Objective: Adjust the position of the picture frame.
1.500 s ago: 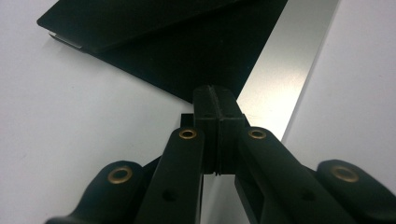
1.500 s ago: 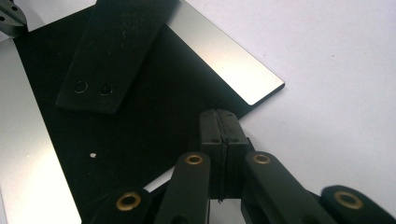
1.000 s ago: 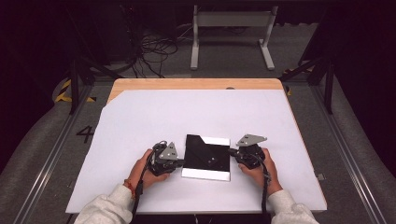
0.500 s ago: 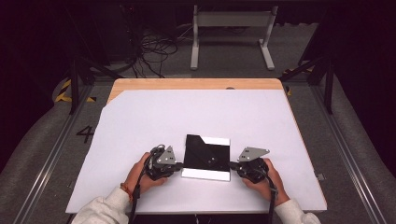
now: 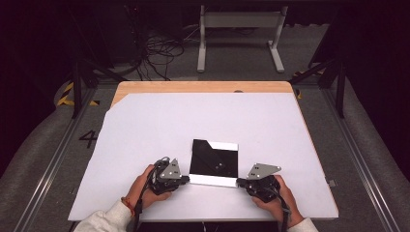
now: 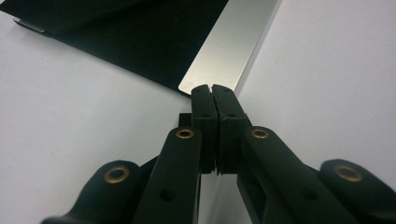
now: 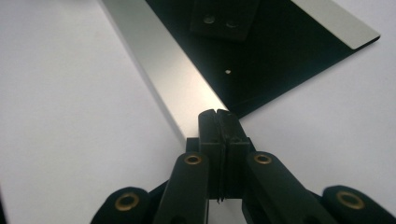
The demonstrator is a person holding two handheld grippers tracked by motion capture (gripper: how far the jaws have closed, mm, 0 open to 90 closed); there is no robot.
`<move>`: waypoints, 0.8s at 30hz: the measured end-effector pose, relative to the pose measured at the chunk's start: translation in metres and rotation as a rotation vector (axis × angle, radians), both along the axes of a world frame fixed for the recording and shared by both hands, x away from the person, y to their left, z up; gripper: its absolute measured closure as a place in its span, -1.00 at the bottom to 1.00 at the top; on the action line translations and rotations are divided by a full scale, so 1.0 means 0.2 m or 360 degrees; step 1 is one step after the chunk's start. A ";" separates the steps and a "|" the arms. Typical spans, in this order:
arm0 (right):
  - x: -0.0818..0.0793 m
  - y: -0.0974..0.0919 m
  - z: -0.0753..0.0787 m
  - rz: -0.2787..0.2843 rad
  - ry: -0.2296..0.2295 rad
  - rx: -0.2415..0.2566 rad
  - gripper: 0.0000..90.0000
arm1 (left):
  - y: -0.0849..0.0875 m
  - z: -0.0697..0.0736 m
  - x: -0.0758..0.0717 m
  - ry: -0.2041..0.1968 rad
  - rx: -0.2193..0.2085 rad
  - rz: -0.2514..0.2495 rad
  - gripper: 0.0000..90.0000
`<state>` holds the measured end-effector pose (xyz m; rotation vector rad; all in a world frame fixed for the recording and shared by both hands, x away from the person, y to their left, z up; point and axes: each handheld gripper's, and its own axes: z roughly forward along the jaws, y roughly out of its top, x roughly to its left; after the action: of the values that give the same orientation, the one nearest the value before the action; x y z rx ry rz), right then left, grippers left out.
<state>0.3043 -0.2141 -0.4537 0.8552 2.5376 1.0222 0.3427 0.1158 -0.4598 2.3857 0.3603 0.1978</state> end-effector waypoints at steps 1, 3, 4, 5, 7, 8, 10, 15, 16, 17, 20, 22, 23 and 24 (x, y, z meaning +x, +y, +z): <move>-0.01 0.00 0.00 -0.0004 0.0008 0.0007 0.96 | 0.00 0.00 0.00 0.0006 -0.0012 -0.0008 0.96; -0.03 0.01 0.00 0.0000 -0.0016 -0.0002 0.96 | 0.00 -0.01 0.01 0.0016 -0.0025 0.0000 0.96; -0.03 0.01 0.00 -0.0009 -0.0011 0.0006 0.97 | 0.00 -0.01 0.01 0.0026 -0.0032 -0.0001 0.96; -0.03 0.01 0.00 -0.0006 -0.0006 0.0013 0.98 | 0.00 -0.01 0.01 0.0028 -0.0032 0.0001 0.96; -0.05 0.01 -0.01 0.0000 -0.0027 0.0012 0.99 | 0.00 0.00 0.00 0.0017 -0.0019 0.0007 0.96; -0.06 0.01 -0.01 0.0005 -0.0016 0.0019 0.99 | 0.00 0.00 0.01 0.0020 -0.0021 0.0006 0.97; -0.08 0.00 -0.01 -0.0004 0.0011 0.0048 0.99 | 0.00 -0.01 0.01 0.0030 -0.0037 0.0000 0.97; -0.09 0.02 -0.02 0.0000 -0.0033 0.0036 1.00 | 0.00 -0.01 0.01 0.0036 -0.0040 -0.0003 0.97; -0.09 0.02 -0.02 -0.0002 -0.0040 0.0033 1.00 | 0.00 -0.01 0.01 0.0026 -0.0026 -0.0005 0.97; -0.09 0.02 -0.03 -0.0002 -0.0061 0.0031 1.00 | 0.00 -0.01 0.01 0.0023 -0.0024 -0.0002 0.97; -0.09 0.04 -0.02 0.0019 -0.0112 -0.0017 1.00 | -0.01 0.00 0.00 0.0005 -0.0007 0.0000 0.97; -0.10 0.04 -0.03 0.0022 -0.0124 -0.0021 1.00 | -0.01 0.00 0.00 0.0005 -0.0008 0.0008 0.98; -0.09 0.04 -0.03 0.0023 -0.0125 -0.0020 1.00 | -0.01 0.00 0.00 0.0005 -0.0008 0.0008 0.98; -0.09 0.04 -0.03 0.0023 -0.0125 -0.0020 1.00 | -0.01 -0.01 0.00 -0.0007 -0.0013 0.0007 0.98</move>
<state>0.2856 -0.2062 -0.4588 0.7791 2.4856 1.0227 0.3429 0.1142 -0.4609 2.3760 0.3637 0.2032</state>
